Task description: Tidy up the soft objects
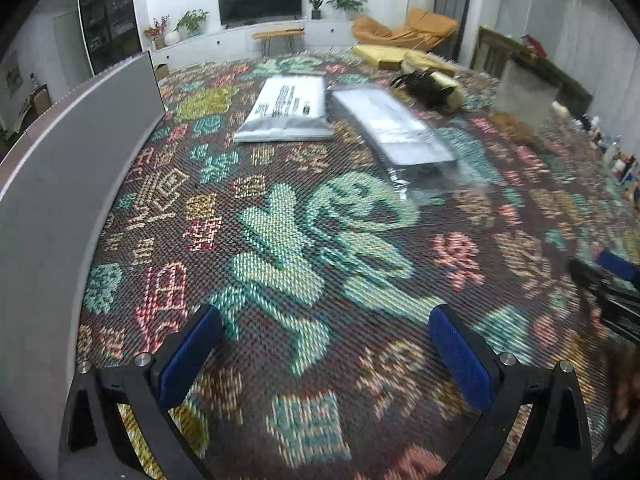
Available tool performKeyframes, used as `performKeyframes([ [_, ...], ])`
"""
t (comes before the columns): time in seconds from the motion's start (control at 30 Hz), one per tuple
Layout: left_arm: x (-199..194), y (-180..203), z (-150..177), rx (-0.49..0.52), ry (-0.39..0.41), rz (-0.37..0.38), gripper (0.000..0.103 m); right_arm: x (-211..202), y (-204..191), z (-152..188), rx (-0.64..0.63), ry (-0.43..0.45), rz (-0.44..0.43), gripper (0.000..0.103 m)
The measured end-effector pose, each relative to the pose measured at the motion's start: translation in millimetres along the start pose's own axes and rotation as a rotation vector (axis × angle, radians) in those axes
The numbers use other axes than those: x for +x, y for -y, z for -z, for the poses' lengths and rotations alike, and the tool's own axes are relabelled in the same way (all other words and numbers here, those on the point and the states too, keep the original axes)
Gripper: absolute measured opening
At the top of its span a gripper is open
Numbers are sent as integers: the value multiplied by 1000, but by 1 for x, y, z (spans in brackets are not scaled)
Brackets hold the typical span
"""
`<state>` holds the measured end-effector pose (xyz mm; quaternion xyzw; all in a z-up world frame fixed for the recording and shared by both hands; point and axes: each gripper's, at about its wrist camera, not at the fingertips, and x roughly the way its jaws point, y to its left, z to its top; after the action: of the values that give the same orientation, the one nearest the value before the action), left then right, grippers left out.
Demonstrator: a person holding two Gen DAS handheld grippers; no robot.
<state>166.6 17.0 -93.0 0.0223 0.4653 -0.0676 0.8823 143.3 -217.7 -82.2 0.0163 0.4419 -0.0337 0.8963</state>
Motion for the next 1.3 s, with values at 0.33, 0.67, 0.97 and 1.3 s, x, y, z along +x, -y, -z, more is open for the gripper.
performKeyframes([
  [0.33, 4, 0, 3, 2, 30, -28, 103, 2, -2, 0, 0, -7, 4, 90],
  [0.67, 4, 0, 3, 2, 30, -26, 103, 2, -2, 1, -1, -6, 4, 90],
  [0.97, 5, 1, 2, 2, 30, -26, 103, 2, -2, 1, -1, -6, 4, 90],
  [1.3, 5, 1, 2, 2, 30, -26, 103, 2, -2, 0, -1, -6, 3, 90],
])
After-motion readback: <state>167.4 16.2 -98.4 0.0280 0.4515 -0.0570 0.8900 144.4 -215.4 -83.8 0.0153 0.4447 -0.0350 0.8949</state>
